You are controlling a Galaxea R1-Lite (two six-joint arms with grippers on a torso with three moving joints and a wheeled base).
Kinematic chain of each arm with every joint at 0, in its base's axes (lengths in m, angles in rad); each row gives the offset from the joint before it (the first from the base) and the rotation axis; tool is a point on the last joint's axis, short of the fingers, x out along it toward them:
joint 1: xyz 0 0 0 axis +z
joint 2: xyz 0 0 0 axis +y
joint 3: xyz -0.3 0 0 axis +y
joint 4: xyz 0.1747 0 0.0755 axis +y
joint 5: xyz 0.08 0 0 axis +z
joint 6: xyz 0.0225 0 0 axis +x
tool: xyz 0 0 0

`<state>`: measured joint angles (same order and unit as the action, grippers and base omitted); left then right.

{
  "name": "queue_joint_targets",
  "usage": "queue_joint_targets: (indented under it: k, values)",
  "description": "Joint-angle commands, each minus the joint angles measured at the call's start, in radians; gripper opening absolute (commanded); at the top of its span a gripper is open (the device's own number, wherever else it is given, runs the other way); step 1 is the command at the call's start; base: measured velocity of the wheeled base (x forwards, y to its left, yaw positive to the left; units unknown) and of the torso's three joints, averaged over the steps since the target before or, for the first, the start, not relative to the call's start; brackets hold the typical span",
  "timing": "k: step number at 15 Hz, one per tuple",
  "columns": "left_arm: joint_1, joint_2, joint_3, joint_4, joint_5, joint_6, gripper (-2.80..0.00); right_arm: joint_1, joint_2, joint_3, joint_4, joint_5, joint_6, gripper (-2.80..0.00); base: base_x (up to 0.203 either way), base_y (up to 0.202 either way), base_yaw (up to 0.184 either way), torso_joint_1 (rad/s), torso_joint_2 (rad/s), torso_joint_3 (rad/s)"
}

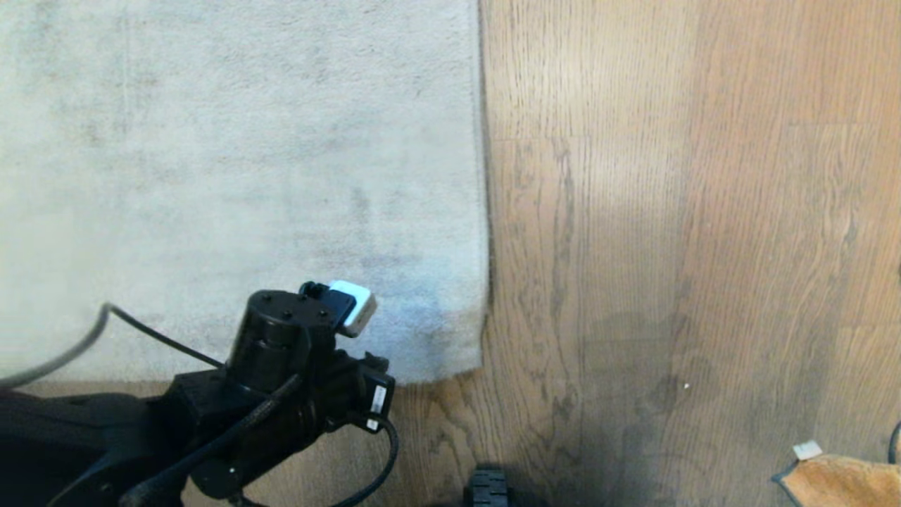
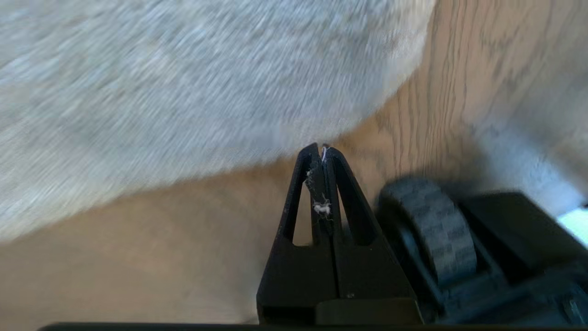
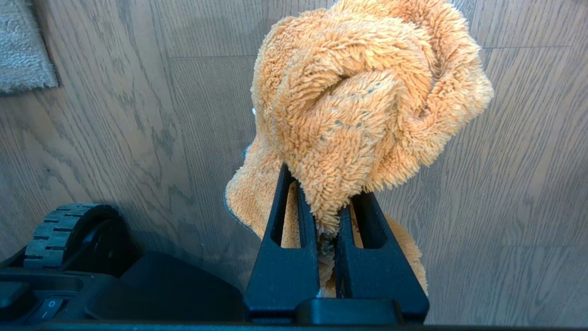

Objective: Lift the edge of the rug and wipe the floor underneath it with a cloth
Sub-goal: Put down the rag

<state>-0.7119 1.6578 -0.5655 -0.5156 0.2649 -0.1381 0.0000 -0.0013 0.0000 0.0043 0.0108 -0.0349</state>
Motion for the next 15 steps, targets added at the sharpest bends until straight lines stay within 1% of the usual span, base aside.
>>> queue_joint_targets:
  k: [1,3,5,7,13,15]
  values:
    - [-0.001,0.149,0.001,-0.134,0.002,0.000,-2.80,0.000,0.001,0.000,0.000,0.000,0.000,-2.80,0.000,0.000,0.000,0.000,0.00,0.000]
    - [0.000,0.233,0.000,-0.264,0.002,0.003,-2.80,0.001,0.001,0.000,0.000,0.000,0.000,-2.80,0.000,0.000,0.000,0.000,0.00,0.000]
    - [0.001,0.285,-0.002,-0.349,0.002,0.005,-2.80,0.000,0.001,0.000,0.000,0.000,0.000,-2.80,0.000,0.000,0.000,0.000,0.00,0.000]
    - [0.008,0.319,-0.007,-0.365,0.002,0.005,-2.80,0.002,0.001,0.000,0.000,0.000,0.000,-2.80,0.000,0.000,0.000,0.000,0.00,0.000]
    - [0.012,0.425,-0.081,-0.426,0.002,0.002,-2.80,0.000,0.001,0.000,0.000,0.000,0.000,-2.80,0.000,0.000,0.000,0.000,0.00,0.000]
    - [0.012,0.436,-0.089,-0.440,0.002,0.003,-2.80,0.000,0.001,0.000,0.000,0.000,0.000,-2.80,0.000,0.000,0.000,0.000,0.00,0.000]
